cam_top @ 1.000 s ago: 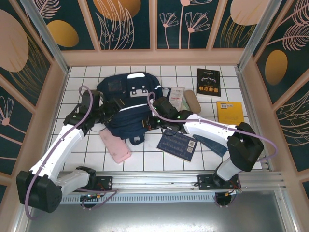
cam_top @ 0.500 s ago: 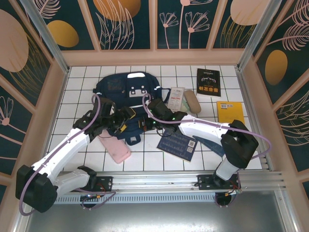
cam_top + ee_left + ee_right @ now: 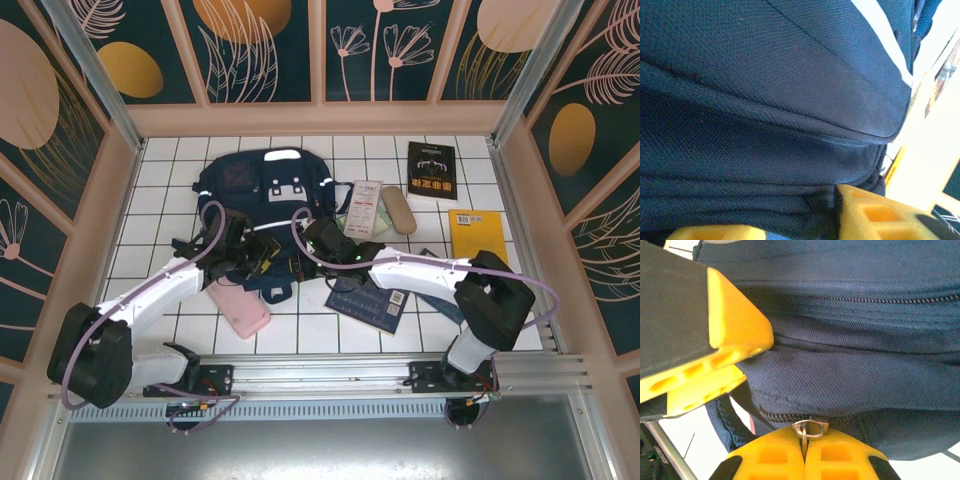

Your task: Pack the student bag

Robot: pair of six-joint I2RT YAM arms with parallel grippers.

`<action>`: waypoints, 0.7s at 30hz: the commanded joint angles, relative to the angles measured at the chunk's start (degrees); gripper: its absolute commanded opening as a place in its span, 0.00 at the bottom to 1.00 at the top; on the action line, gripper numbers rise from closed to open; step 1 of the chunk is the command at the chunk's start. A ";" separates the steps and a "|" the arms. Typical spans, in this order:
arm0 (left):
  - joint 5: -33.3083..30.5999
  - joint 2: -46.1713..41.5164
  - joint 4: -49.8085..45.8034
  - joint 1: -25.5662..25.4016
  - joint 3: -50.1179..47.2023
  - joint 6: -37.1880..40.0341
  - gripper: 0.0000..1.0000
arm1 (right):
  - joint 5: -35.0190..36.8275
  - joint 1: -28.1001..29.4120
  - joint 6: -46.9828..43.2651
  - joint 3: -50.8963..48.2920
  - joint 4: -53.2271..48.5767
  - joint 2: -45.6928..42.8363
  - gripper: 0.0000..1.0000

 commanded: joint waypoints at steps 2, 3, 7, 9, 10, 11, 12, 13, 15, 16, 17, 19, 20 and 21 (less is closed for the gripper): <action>-2.94 1.88 3.47 -0.13 -0.80 0.98 0.20 | 0.52 1.08 -1.19 -1.79 7.78 -3.00 0.00; -3.30 1.85 3.21 -0.17 -0.67 1.40 0.16 | 0.70 1.04 -1.37 -1.92 7.70 -2.80 0.00; -4.88 0.98 1.40 -0.13 -0.34 2.99 0.00 | 2.52 0.88 -2.69 -1.64 6.13 -1.50 0.00; -5.75 -0.02 0.40 -0.15 -0.46 3.34 0.00 | 3.32 0.53 -3.40 -1.56 4.90 -1.08 0.00; -6.26 -0.74 -0.14 -0.13 -0.43 3.55 0.00 | 3.47 0.18 -3.76 -1.72 4.43 -1.07 0.00; -6.67 -1.25 -0.82 -0.08 -0.28 3.73 0.00 | 3.41 -0.16 -3.98 -1.96 4.12 -1.19 0.00; -7.28 -1.93 -1.84 -0.13 -0.05 4.08 0.00 | 3.34 -0.65 -4.13 -2.45 4.00 -1.48 0.00; -7.73 -2.52 -2.64 -0.13 0.13 4.46 0.00 | 3.01 -1.15 -4.23 -2.97 4.14 -1.66 0.00; -8.52 -3.66 -4.27 -0.05 0.27 4.99 0.00 | 2.39 -2.18 -4.63 -3.95 4.10 -2.19 0.00; -8.74 -4.24 -4.89 -0.02 0.27 5.26 0.00 | 1.95 -2.75 -4.91 -4.24 4.03 -2.37 0.00; -8.90 -4.77 -5.33 -0.04 0.34 5.53 0.00 | 1.38 -3.29 -5.32 -4.39 3.96 -2.55 0.00; -9.35 -5.75 -6.57 -0.05 0.74 5.89 0.00 | -0.18 -4.42 -6.25 -4.85 3.97 -2.82 0.00; -9.60 -6.13 -7.06 -0.04 1.03 6.19 0.00 | -0.73 -4.93 -6.68 -4.98 3.96 -2.89 0.00; -9.80 -6.49 -7.61 -0.04 1.42 6.48 0.00 | -1.40 -5.55 -7.07 -5.17 3.89 -2.90 0.00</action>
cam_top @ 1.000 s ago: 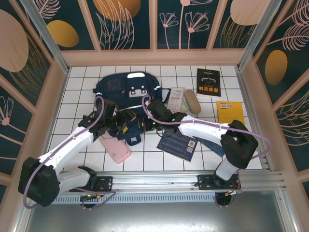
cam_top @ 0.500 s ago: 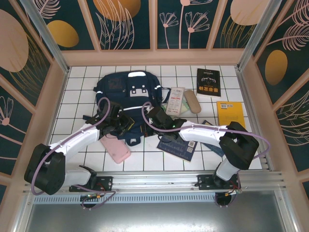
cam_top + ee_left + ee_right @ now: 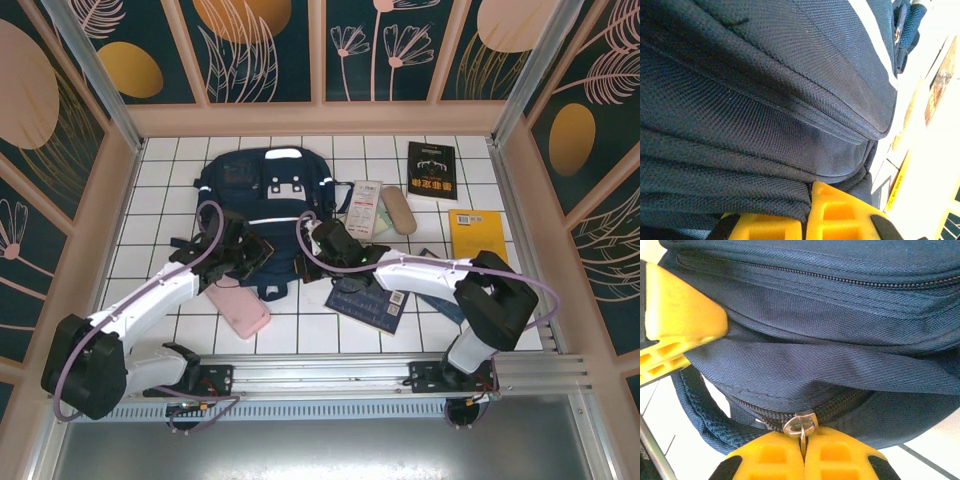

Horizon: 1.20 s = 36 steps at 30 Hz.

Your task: Pack the student bag

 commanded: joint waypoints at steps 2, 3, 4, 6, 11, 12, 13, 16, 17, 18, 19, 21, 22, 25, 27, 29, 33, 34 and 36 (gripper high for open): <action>-5.39 -2.63 -6.43 0.53 2.30 3.08 0.00 | -0.47 -3.99 -2.74 -1.88 -0.18 -2.39 0.00; -5.99 -2.90 -7.13 0.53 2.91 3.44 0.00 | -0.85 -4.54 -3.02 -2.07 -0.14 -2.49 0.00; -6.56 -3.00 -7.98 0.60 3.56 3.77 0.00 | -1.31 -5.22 -3.26 -2.25 -0.06 -2.70 0.00; -6.92 -3.34 -8.87 1.17 4.43 4.24 0.00 | -2.02 -6.05 -3.78 -2.44 0.05 -2.91 0.00; -6.54 -4.15 -10.37 2.98 7.36 5.11 0.00 | -4.41 -7.31 -5.29 -2.96 0.30 -3.83 0.00; -6.51 -4.21 -10.74 3.23 8.08 5.23 0.00 | -4.70 -7.69 -5.43 -3.05 0.33 -3.99 0.00; -6.48 -4.23 -11.17 3.34 8.81 5.46 0.00 | -5.22 -8.06 -5.65 -3.18 0.57 -4.14 0.00; -6.95 -4.31 -12.47 3.87 10.57 6.01 0.00 | -6.39 -9.05 -6.11 -3.99 1.38 -4.54 0.00; -6.91 -4.33 -12.87 4.10 10.83 6.34 0.00 | -6.57 -9.38 -6.21 -4.20 1.63 -4.73 0.00; -6.76 -4.41 -13.21 4.30 11.09 6.43 0.00 | -6.83 -9.82 -6.38 -4.39 1.80 -4.84 0.00; -6.58 -4.50 -13.59 4.60 11.30 6.59 0.00 | -7.01 -10.25 -6.63 -4.57 1.83 -4.94 0.00; -6.43 -4.84 -14.03 5.00 11.74 6.87 0.00 | -7.30 -10.88 -7.24 -4.76 1.93 -4.97 0.00; -6.50 -5.02 -14.44 5.25 11.96 7.07 0.00 | -7.46 -11.18 -7.59 -5.05 2.09 -5.10 0.00; -6.42 -5.47 -15.41 5.84 12.89 7.49 0.00 | -7.84 -12.23 -8.52 -5.26 2.66 -4.91 0.00; -6.44 -5.71 -15.90 6.30 13.80 7.81 0.00 | -7.70 -13.20 -8.98 -4.74 2.64 -4.36 0.00; -6.39 -5.73 -16.37 6.58 14.72 8.16 0.00 | -7.99 -14.43 -9.20 -3.71 2.15 -3.17 0.00; -6.16 -5.65 -17.50 7.02 17.57 8.78 0.00 | -8.79 -16.84 -9.38 -0.60 1.42 0.36 0.00; -6.30 -5.65 -17.92 7.12 18.34 8.99 0.00 | -8.75 -17.47 -9.23 0.36 1.20 1.34 0.00; -6.78 -5.80 -18.96 7.21 19.88 9.56 0.00 | -9.05 -18.78 -8.86 1.99 1.43 3.19 0.00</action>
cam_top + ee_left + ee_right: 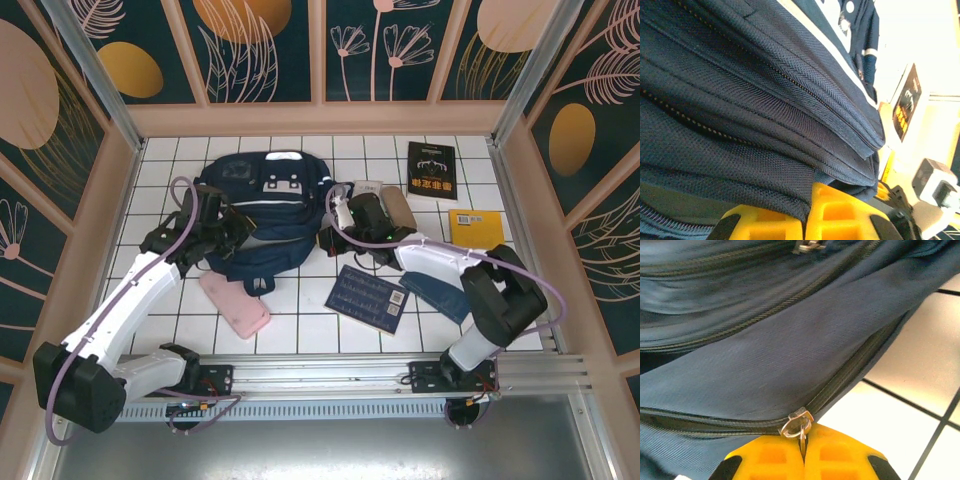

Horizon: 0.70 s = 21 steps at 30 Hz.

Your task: Pack the student bag

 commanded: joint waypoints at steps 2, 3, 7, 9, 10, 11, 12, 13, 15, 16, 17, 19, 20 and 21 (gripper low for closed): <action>-5.69 -2.26 -3.58 1.63 5.59 2.68 0.00 | 1.91 -4.49 0.18 3.63 -1.49 3.91 0.00; -5.91 -2.26 -4.00 1.71 6.30 2.93 0.00 | 1.09 -5.20 0.49 4.66 -1.21 4.74 0.00; -6.42 -2.48 -4.88 1.81 7.75 3.38 0.00 | -0.56 -6.09 0.73 9.56 -1.99 8.51 0.00; -6.37 -2.48 -5.08 1.81 7.91 3.47 0.00 | -1.16 -6.08 0.55 12.89 -3.22 11.18 0.01; -6.33 -2.48 -5.14 1.90 7.89 3.47 0.00 | -1.49 -6.09 0.55 14.24 -3.68 12.30 0.02; -6.25 -2.50 -5.03 1.87 7.80 3.47 0.00 | -1.57 -7.33 0.63 15.86 -4.33 13.64 0.03; -6.16 -2.56 -5.07 1.90 7.80 3.47 0.00 | -1.34 -7.99 0.80 17.44 -5.01 15.11 0.05; -6.04 -2.56 -5.01 1.91 7.72 3.54 0.00 | -0.64 -8.26 1.04 18.89 -5.76 16.29 0.06; -6.40 -2.49 -4.99 1.99 7.79 3.82 0.00 | 0.46 -9.13 2.25 22.52 -7.79 19.12 0.07; -6.35 -2.48 -5.05 2.00 7.80 3.82 0.00 | 0.44 -9.46 2.66 23.87 -8.30 20.09 0.07; -6.09 -2.31 -4.88 2.21 7.95 3.78 0.00 | 0.77 -9.83 3.04 25.07 -8.58 20.93 0.07; -6.07 -1.98 -4.86 2.30 8.40 3.81 0.00 | 1.29 -10.50 3.68 26.93 -8.71 21.87 0.08; -6.08 -1.87 -4.68 2.29 8.57 3.79 0.00 | 1.08 -10.76 4.01 28.15 -8.94 22.40 0.10; -6.03 -1.63 -4.51 2.33 8.72 3.82 0.00 | 1.07 -11.16 4.19 29.45 -9.41 22.94 0.12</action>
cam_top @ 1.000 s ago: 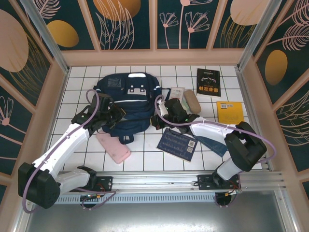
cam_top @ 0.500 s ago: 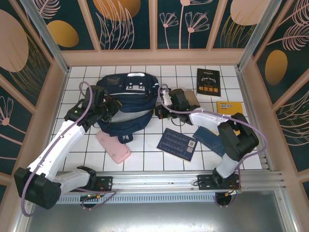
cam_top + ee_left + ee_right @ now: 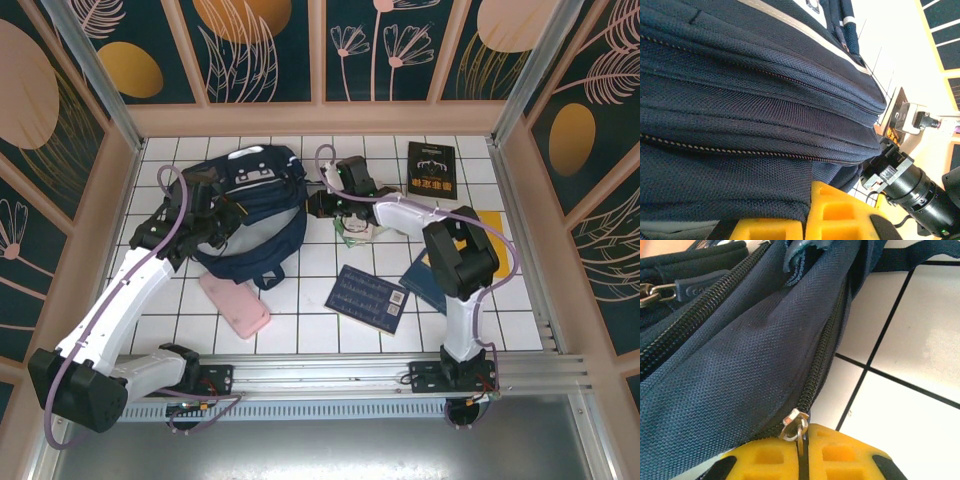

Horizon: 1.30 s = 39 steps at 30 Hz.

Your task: Pack the student bag

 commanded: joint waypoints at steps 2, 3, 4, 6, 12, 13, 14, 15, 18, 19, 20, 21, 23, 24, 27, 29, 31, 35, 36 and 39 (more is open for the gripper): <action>-1.93 -1.07 -1.12 1.03 3.68 2.30 0.00 | 8.59 -5.36 2.25 5.97 -3.68 3.23 0.15; -1.93 -0.77 -0.90 1.11 3.59 2.31 0.00 | 8.59 -5.35 2.07 7.43 -4.62 4.08 0.18; -1.79 -0.49 -0.47 1.05 3.43 2.19 0.00 | 8.55 -5.31 2.01 8.60 -5.49 4.71 0.23; -1.35 0.23 0.94 1.20 2.73 1.71 0.00 | 7.72 -5.08 2.09 8.13 -4.63 4.31 0.34; 1.18 3.17 5.79 1.25 1.83 -0.22 0.00 | 8.94 -4.57 4.32 -2.46 1.29 -4.77 0.47; 1.82 3.65 6.83 1.24 1.54 -0.55 0.00 | 8.83 -4.57 5.15 -4.20 2.10 -6.47 0.48; 2.97 4.33 7.95 1.29 1.31 -0.82 0.00 | 8.40 -4.44 6.36 -6.09 2.99 -8.37 0.48; 3.94 4.99 8.86 1.27 1.15 -1.16 0.00 | 8.15 -4.21 8.07 -7.75 3.48 -10.02 0.51; 6.82 6.84 11.66 1.29 0.18 -2.27 0.00 | 6.80 -3.44 17.05 -10.03 3.29 -13.38 0.53; 7.57 7.21 12.53 1.29 -0.15 -2.50 0.00 | 5.60 -3.22 21.39 -10.24 3.12 -13.91 0.53; 8.38 7.57 13.80 1.29 -0.59 -2.74 0.00 | 3.42 -2.80 26.22 -10.96 4.26 -14.51 0.53; 9.11 7.84 14.84 1.29 -0.88 -3.02 0.00 | 1.94 -2.05 30.77 -12.40 6.67 -15.55 0.53; 10.05 8.28 16.24 1.23 -0.94 -2.92 0.00 | 1.13 -0.26 40.17 -15.91 13.38 -17.95 0.63; 10.25 8.46 16.44 1.27 -0.72 -2.80 0.00 | 1.19 1.11 44.05 -17.13 16.35 -18.58 0.78; 10.54 8.74 16.70 1.12 -0.18 -1.85 0.00 | 0.75 3.22 51.91 -17.56 20.67 -18.47 0.88; 10.54 8.87 16.92 0.61 -0.01 -0.93 0.00 | 1.14 4.71 57.47 -17.85 23.80 -17.47 0.89; 10.22 9.03 17.21 -0.12 -0.23 -0.74 0.00 | 1.93 6.54 62.15 -18.07 27.46 -16.13 0.88; 10.33 9.36 18.40 -1.85 -0.95 -1.29 0.00 | 0.97 9.26 67.35 -15.64 35.21 -10.95 0.87; 10.26 9.32 18.42 -2.22 -0.92 -1.25 0.00 | 0.95 9.55 67.83 -14.72 35.93 -9.95 0.87; 10.10 8.72 18.12 -2.49 -0.57 0.18 0.00 | 1.97 9.55 67.12 -12.01 36.14 -7.50 0.77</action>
